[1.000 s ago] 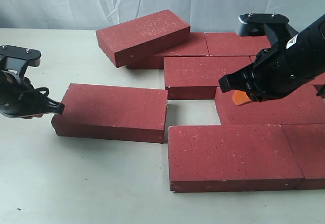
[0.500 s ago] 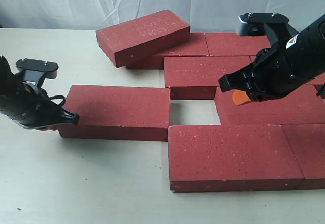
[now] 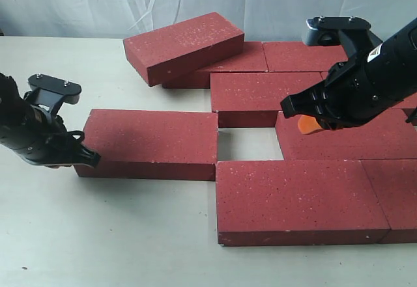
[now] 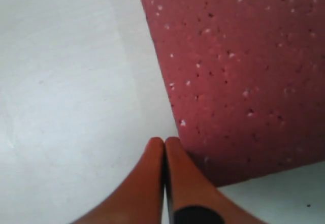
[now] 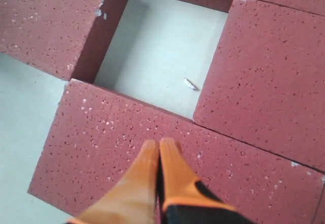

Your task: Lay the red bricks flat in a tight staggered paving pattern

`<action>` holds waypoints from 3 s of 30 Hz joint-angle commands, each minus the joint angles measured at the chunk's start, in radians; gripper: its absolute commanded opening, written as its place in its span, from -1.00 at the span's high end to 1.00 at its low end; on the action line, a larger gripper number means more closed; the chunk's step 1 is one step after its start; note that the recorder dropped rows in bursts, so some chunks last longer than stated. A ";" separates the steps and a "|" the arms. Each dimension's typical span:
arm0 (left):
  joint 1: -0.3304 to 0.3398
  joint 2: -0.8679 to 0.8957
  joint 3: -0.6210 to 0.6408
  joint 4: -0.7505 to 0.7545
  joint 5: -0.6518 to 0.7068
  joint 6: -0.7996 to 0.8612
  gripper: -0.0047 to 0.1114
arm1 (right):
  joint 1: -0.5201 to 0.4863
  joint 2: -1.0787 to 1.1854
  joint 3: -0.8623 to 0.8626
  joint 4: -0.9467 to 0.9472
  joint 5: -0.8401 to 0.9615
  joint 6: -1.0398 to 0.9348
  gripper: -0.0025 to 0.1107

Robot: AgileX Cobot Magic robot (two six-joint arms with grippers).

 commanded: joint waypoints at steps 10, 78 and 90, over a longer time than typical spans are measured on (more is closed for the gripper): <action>0.063 0.001 0.002 0.034 0.002 -0.097 0.92 | 0.044 0.065 -0.005 0.085 -0.016 -0.049 0.97; 0.009 0.004 0.002 0.014 0.010 -0.099 0.92 | 0.207 0.255 -0.060 0.069 0.045 -0.067 0.97; 0.021 0.004 -0.017 0.040 -0.092 -0.099 0.92 | 0.346 0.425 -0.213 0.184 -0.102 -0.119 0.97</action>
